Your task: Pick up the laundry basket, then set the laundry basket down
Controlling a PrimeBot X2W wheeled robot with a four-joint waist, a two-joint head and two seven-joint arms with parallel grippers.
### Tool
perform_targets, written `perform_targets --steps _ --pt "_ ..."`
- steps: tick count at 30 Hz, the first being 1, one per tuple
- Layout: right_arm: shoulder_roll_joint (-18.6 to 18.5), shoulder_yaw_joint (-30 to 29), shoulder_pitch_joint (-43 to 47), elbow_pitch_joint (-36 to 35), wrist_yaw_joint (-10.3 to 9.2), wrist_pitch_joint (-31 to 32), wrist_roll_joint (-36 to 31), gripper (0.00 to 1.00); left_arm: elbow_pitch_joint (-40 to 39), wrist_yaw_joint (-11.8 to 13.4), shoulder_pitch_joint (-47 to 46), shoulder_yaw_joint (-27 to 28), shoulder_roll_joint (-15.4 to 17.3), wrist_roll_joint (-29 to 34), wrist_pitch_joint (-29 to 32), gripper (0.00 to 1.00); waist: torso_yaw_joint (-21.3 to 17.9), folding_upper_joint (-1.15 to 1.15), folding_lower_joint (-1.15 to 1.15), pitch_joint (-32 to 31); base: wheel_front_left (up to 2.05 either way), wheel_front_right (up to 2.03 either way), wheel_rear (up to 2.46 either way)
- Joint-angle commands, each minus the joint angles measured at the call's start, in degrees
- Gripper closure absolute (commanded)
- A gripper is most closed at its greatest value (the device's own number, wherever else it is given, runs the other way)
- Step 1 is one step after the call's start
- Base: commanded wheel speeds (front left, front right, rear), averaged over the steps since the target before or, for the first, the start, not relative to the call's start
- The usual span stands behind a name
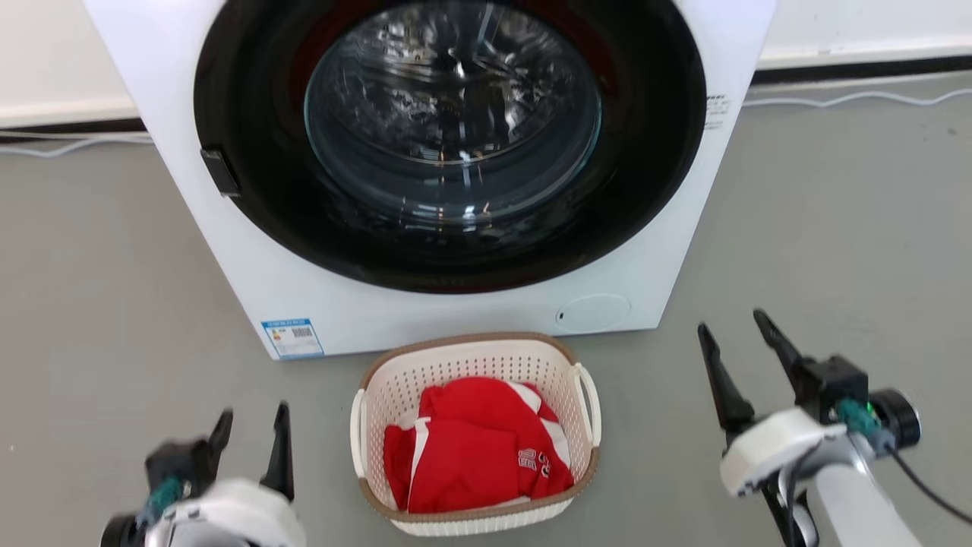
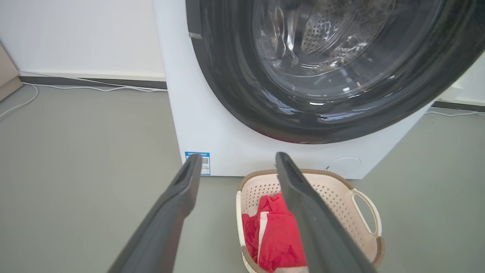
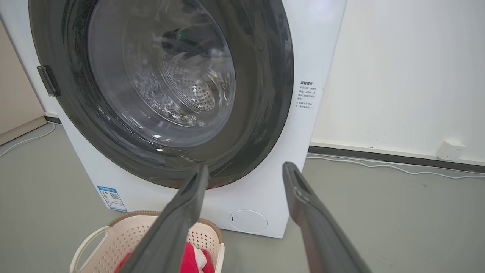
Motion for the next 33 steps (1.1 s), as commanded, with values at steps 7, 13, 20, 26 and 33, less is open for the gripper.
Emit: perform_targets --steps 7,13,20,26,33 --pt "0.00 -0.56 6.80 -8.40 0.33 -0.78 -0.20 0.00 -7.13 0.05 6.44 5.99 0.07 2.32 -0.36 0.00 -0.56 0.00 0.00 -2.76 0.00 0.00 0.00" --pt "0.05 -1.53 9.48 -10.26 0.33 -0.78 -0.22 0.00 -9.35 0.25 8.62 7.57 -0.62 3.45 -0.36 0.00 -0.91 0.00 0.00 -3.44 0.00 0.00 0.00" --pt "0.55 -2.78 10.30 -7.95 -0.07 0.07 -0.24 1.00 -7.84 0.06 10.46 6.76 -2.26 2.77 0.06 1.00 -1.18 0.00 0.00 -4.12 0.00 0.00 0.00" --pt "1.04 -3.34 10.95 -6.35 -0.06 1.06 2.36 1.00 -6.11 -0.27 10.90 7.09 -3.01 0.57 0.90 1.00 -1.08 0.00 0.04 -4.13 0.00 0.00 0.00" --pt "1.22 -3.58 11.09 -7.07 -0.04 2.12 7.54 1.00 -6.61 -0.88 10.48 7.53 -3.32 -3.53 2.02 1.00 -0.88 0.00 0.01 -4.06 0.00 0.00 0.00"
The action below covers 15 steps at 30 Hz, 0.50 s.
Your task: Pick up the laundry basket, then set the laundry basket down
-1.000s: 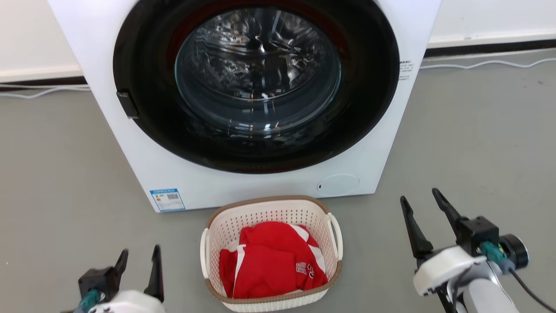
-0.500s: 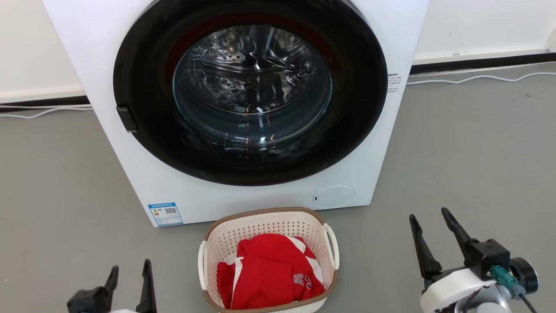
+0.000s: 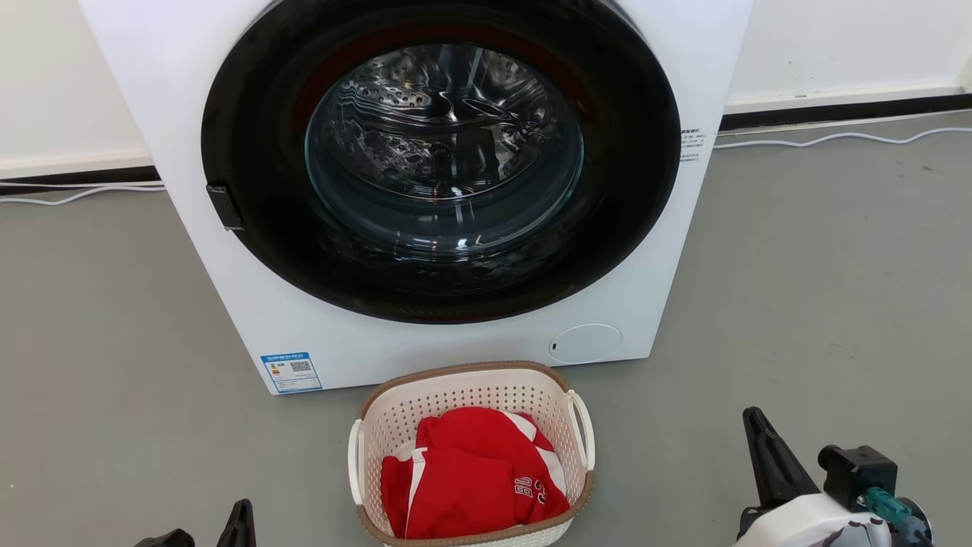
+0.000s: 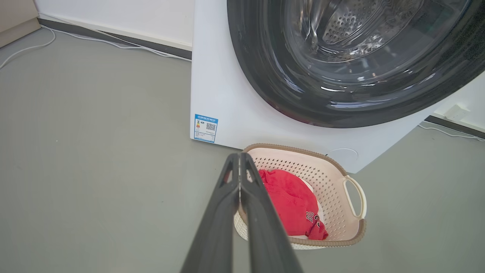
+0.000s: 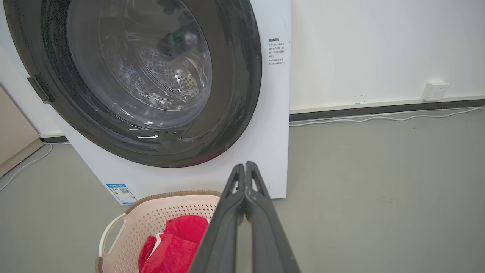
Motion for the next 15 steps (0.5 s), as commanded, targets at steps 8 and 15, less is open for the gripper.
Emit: perform_targets --steps 8,15 --pt "-0.17 -0.73 -1.54 -2.64 0.06 1.44 7.09 1.00 -2.22 -1.07 -2.42 1.23 0.19 -5.72 1.43 1.00 0.26 0.00 -0.03 0.17 0.00 0.00 0.00" --pt "0.01 -1.09 -1.60 -3.18 0.08 2.56 12.17 1.00 -2.62 -1.69 -2.97 1.74 -0.12 -9.78 2.59 1.00 0.46 0.00 -0.03 0.25 0.00 0.00 0.00"
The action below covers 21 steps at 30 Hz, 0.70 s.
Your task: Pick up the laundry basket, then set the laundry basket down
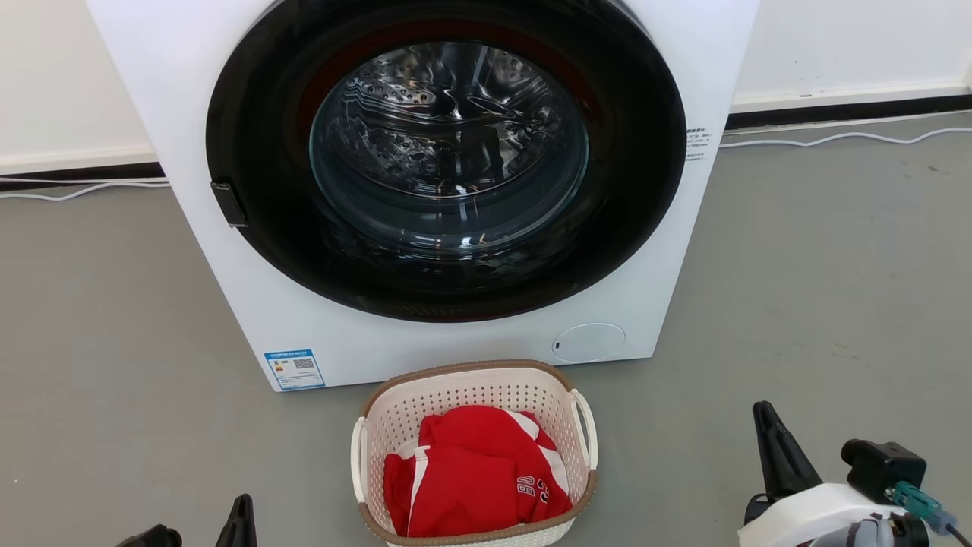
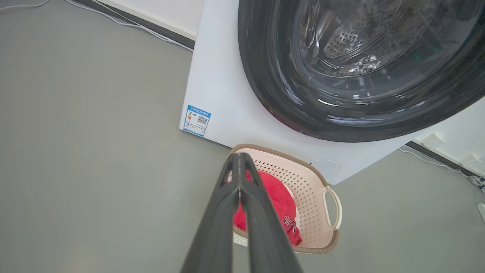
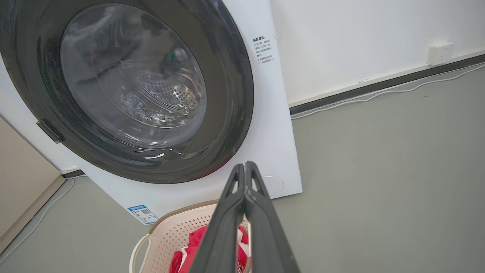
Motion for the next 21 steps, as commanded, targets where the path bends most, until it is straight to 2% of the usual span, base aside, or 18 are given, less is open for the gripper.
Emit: perform_targets --steps 1,21 --pt "-0.42 -0.47 -1.61 -1.80 0.09 0.38 2.20 1.00 -1.77 -0.76 -2.71 1.05 0.27 -1.99 0.48 1.00 0.05 0.00 -0.01 0.02 0.00 0.00 0.00" --pt "0.08 -1.53 -1.85 -3.19 0.15 3.50 15.95 1.00 -2.81 -2.44 -4.24 2.48 -0.58 -12.99 3.68 1.00 0.60 0.00 -0.01 0.24 0.00 0.00 0.00"
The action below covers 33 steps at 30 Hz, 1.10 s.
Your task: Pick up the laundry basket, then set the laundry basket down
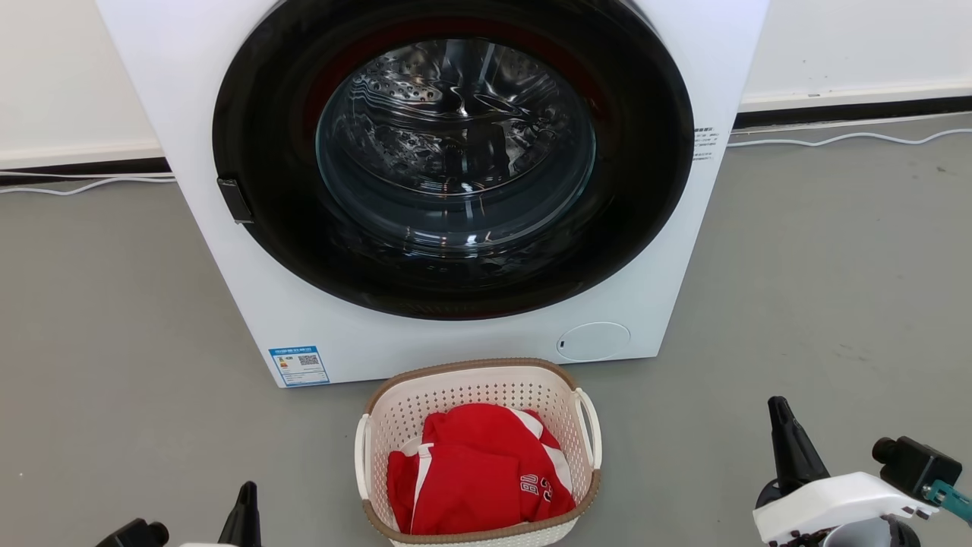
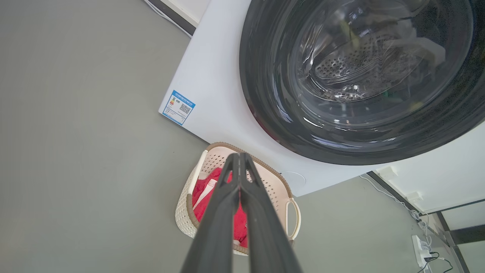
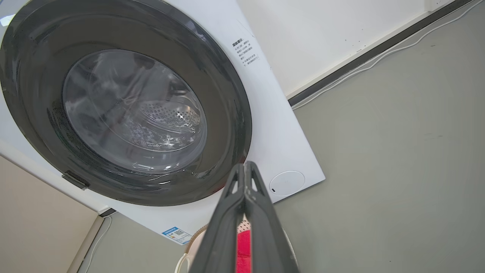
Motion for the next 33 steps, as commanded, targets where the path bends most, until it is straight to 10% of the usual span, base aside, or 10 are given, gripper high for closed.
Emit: perform_targets --steps 1,33 --pt "-0.24 -0.13 -1.82 -1.61 0.16 0.59 1.68 1.00 -1.88 -0.59 -3.22 1.05 0.53 -1.27 0.33 1.00 0.03 0.00 -0.01 0.01 0.00 0.00 0.00" --pt "0.60 -1.95 -2.23 -3.94 0.27 5.87 24.82 1.00 -3.61 -3.40 -5.80 3.47 -0.89 -19.77 5.73 1.00 0.95 0.00 -0.01 0.37 0.00 0.00 0.00"
